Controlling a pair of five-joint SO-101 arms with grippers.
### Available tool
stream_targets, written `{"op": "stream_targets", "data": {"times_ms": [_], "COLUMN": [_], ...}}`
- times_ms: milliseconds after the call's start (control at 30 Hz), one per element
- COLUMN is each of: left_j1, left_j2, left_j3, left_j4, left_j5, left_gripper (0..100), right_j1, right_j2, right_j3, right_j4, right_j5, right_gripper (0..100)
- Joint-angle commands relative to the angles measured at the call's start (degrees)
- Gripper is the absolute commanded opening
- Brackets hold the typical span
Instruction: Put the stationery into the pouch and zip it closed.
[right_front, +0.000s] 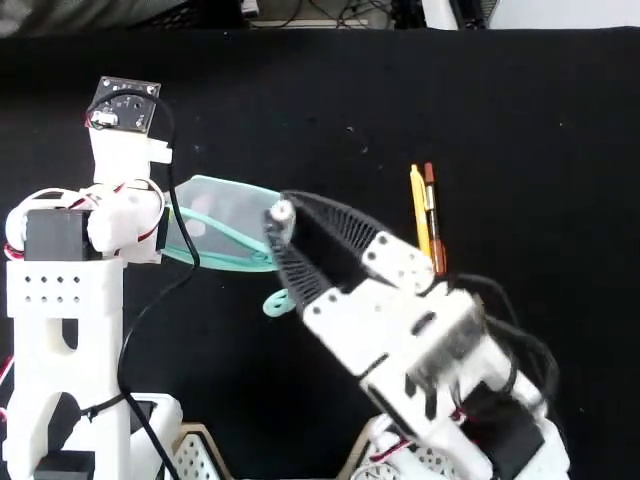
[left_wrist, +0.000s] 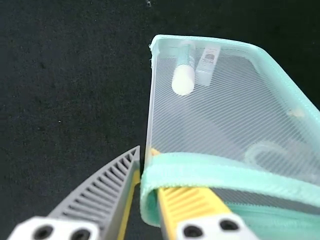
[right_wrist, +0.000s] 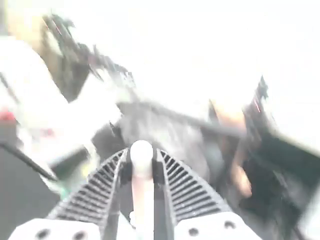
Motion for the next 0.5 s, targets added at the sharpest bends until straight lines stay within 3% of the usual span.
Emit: {"op": "stream_targets", "data": {"times_ms": [0, 233, 467], "left_j1": [-0.40, -0.40, -0.66], "left_j2": [-0.18, -0.18, -0.18], "left_j3": [-0.31, -0.57, -0.57], "left_j4": [-0.79, -0.79, -0.79], "left_j5": [-0.18, -0.18, -0.18], "left_gripper": [3, 3, 3], "right_j1": [-8.18, -11.43, -11.34], "right_j2": [-2.07, -0.92, 0.75], "right_j3": [0.13, 4.44, 16.48], "right_j4": [-5.01, -6.42, -19.34], "right_j5": [-0.09, 2.20, 11.34], "right_gripper": [1.3, 1.3, 1.2]}}
